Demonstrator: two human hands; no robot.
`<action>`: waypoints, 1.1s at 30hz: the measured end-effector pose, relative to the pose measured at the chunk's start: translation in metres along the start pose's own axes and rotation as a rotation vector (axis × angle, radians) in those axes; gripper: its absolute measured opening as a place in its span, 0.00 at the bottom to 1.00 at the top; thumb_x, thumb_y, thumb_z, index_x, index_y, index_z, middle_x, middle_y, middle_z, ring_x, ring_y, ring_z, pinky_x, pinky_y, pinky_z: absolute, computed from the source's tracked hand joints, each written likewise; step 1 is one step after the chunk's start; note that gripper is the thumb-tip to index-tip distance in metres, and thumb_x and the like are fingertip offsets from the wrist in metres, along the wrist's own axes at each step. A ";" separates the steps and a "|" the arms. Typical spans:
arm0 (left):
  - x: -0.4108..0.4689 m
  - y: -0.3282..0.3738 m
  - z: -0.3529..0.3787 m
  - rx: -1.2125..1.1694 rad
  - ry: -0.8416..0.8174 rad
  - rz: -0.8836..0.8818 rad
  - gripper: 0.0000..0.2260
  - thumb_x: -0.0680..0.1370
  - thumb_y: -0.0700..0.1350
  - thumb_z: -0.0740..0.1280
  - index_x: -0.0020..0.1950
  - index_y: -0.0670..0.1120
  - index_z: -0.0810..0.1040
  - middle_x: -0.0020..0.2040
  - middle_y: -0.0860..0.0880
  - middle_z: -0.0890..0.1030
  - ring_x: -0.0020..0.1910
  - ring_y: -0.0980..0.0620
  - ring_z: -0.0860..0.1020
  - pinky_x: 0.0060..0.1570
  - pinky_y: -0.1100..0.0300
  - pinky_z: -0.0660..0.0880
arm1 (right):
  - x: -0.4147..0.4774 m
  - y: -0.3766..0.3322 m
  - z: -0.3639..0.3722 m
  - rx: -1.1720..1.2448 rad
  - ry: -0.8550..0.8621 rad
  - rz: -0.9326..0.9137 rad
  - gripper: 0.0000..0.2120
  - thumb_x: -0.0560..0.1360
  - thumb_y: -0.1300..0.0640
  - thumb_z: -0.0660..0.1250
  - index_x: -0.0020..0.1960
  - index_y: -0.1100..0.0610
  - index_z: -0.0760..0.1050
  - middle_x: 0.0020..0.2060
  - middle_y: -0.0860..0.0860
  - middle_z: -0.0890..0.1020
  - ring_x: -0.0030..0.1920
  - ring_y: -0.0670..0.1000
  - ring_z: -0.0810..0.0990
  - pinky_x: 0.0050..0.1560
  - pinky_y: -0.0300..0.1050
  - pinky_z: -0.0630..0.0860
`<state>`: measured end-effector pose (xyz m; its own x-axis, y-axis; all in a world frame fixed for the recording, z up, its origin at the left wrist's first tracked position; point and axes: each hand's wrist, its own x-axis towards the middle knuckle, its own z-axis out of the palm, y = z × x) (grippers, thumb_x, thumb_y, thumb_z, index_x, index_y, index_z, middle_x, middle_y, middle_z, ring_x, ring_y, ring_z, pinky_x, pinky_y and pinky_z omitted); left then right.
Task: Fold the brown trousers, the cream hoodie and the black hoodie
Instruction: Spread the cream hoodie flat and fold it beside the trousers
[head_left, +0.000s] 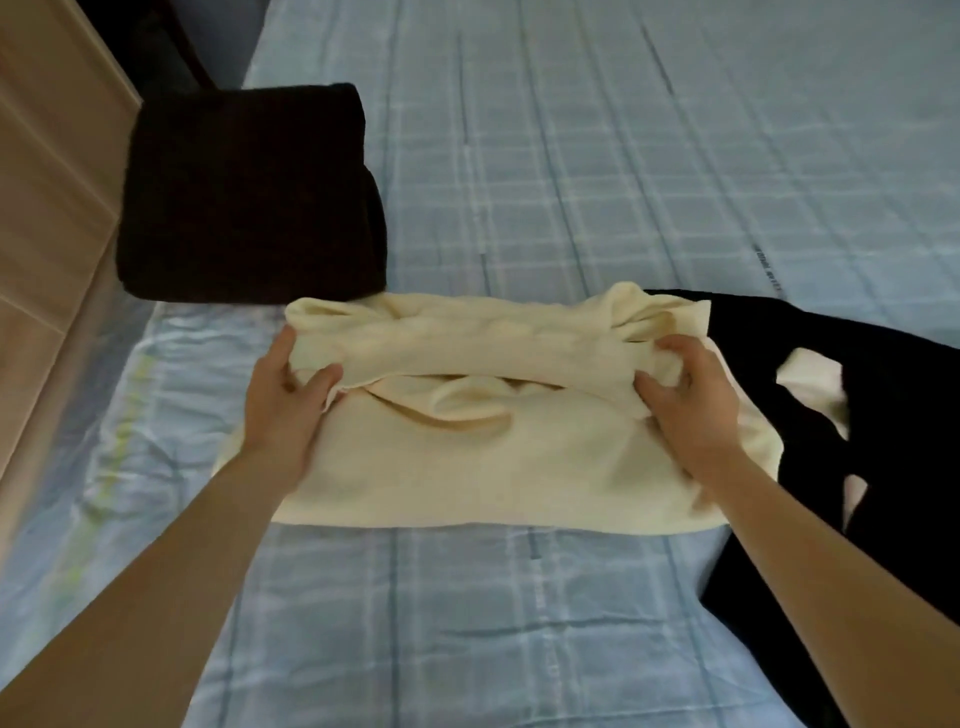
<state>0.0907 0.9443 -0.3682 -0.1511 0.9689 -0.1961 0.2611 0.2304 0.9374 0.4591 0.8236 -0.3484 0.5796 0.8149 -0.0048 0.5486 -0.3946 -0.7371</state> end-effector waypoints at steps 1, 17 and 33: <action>0.002 -0.003 0.000 0.013 0.005 0.004 0.31 0.76 0.47 0.73 0.76 0.57 0.65 0.69 0.61 0.67 0.70 0.57 0.67 0.67 0.61 0.66 | -0.001 0.004 0.002 0.010 0.019 -0.026 0.20 0.74 0.55 0.73 0.64 0.53 0.74 0.54 0.47 0.76 0.52 0.46 0.72 0.50 0.38 0.65; -0.020 0.025 -0.011 0.205 0.012 -0.083 0.27 0.80 0.47 0.67 0.77 0.57 0.64 0.71 0.47 0.72 0.66 0.47 0.73 0.65 0.51 0.71 | -0.003 -0.003 -0.027 0.325 -0.055 0.119 0.20 0.75 0.40 0.67 0.66 0.35 0.71 0.50 0.39 0.78 0.53 0.45 0.76 0.52 0.39 0.71; -0.008 0.063 0.036 0.862 -0.176 0.604 0.19 0.77 0.43 0.71 0.67 0.41 0.77 0.60 0.40 0.79 0.58 0.37 0.76 0.60 0.44 0.72 | 0.016 -0.024 -0.019 0.853 -0.029 0.166 0.19 0.83 0.61 0.60 0.66 0.41 0.64 0.60 0.52 0.81 0.62 0.55 0.81 0.60 0.54 0.80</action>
<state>0.1430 0.9544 -0.3175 0.3509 0.9274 0.1296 0.8434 -0.3732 0.3866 0.4669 0.8379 -0.3184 0.5903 0.7900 -0.1656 -0.1872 -0.0655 -0.9801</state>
